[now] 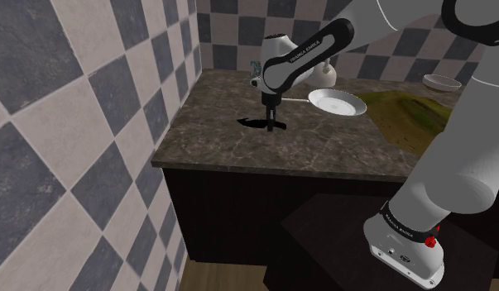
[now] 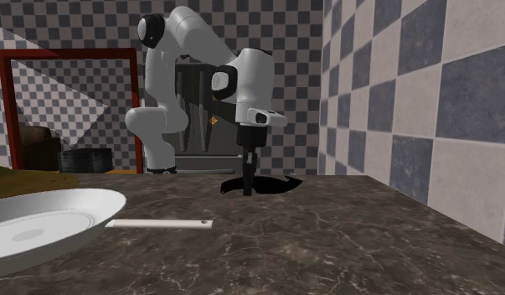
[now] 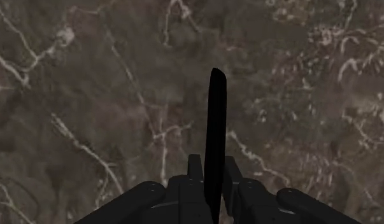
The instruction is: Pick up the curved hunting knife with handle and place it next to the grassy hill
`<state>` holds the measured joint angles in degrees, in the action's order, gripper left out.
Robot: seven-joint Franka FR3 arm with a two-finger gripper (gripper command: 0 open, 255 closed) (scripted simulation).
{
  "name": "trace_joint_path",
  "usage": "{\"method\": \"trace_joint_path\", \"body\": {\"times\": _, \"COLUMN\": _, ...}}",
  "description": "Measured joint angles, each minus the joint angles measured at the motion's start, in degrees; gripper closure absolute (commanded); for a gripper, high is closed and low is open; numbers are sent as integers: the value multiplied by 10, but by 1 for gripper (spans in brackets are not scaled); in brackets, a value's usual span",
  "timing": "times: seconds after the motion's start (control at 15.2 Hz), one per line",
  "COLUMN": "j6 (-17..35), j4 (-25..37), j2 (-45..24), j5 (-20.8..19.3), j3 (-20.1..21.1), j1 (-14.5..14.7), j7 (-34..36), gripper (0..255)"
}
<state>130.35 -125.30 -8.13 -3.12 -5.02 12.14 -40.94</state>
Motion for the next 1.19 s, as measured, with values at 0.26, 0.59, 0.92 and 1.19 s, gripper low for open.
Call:
{"method": "trace_joint_path", "body": {"times": 0.26, "j6": 3, "j4": 1, "j2": -1, "j5": -1, "j3": -1, "j1": -1, "j7": 2, "gripper": 255}}
{"method": "trace_joint_path", "body": {"times": 0.59, "j6": -22, "j4": 10, "j2": 13, "j5": -3, "j3": -4, "j1": -3, "j7": 0, "gripper": 255}}
{"method": "trace_joint_path", "body": {"times": 0.92, "j6": -59, "j4": 25, "j2": 35, "j5": -3, "j3": -3, "j1": -1, "j7": 1, "gripper": 255}}
{"method": "trace_joint_path", "body": {"times": 1.19, "j6": -89, "j4": 39, "j2": 50, "j5": -4, "j3": -3, "j1": -1, "j7": 0, "gripper": 255}}
